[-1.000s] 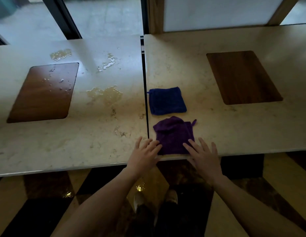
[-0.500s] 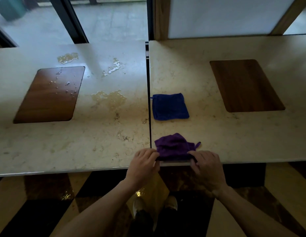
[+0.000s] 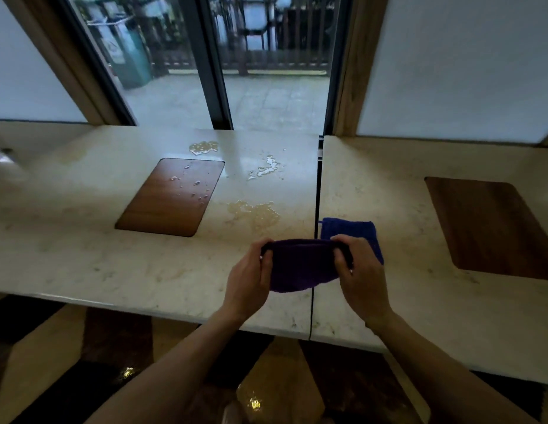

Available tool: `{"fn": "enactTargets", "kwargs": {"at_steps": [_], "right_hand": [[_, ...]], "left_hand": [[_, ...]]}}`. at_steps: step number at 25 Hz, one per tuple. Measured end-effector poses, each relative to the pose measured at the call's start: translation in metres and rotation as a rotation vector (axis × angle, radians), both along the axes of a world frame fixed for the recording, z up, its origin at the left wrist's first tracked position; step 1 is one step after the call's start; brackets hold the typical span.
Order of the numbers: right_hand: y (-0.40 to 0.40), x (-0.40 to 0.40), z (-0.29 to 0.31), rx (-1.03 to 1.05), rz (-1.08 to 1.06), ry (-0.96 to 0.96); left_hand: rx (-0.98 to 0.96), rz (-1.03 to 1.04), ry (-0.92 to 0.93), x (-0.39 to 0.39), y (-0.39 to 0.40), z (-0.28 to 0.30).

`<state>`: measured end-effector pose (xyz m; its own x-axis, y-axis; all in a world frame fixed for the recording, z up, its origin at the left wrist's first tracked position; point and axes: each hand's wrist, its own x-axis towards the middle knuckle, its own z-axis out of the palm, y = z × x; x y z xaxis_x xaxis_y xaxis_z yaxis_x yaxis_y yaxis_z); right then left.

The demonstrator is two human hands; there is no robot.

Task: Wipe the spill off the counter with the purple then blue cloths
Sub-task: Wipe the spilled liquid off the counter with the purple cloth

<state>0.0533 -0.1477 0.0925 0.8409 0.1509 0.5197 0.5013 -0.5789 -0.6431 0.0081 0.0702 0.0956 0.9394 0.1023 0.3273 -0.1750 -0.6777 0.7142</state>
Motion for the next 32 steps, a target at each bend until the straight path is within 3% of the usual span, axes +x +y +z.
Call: {"fn": "enactTargets", "kwargs": {"at_steps": [11,15,22,26,29,32], "right_hand": [[0.125,-0.033,-0.022,-0.045,-0.134,0.149],[0.125,-0.054,-0.039,-0.067,-0.264,0.249],[0.099,-0.032,-0.076,-0.21,-0.3,0.514],[0.097,-0.016,-0.094,-0.268,-0.357,0.623],[0.113,-0.016,-0.099,-0.412,-0.477,0.554],[0.14,-0.035,-0.11,-0.602,-0.34,0.497]], "left_hand": [[-0.078,-0.096,0.155,-0.003,0.122,-0.029],[-0.098,-0.159,0.272,-0.008,0.119,-0.045],[-0.212,-0.144,0.537,0.011,0.085,-0.098],[-0.103,-0.113,0.567,0.032,0.072,-0.111],[0.073,-0.041,0.532,0.05,0.081,-0.11],[0.305,0.021,0.414,0.081,0.126,-0.11]]}}
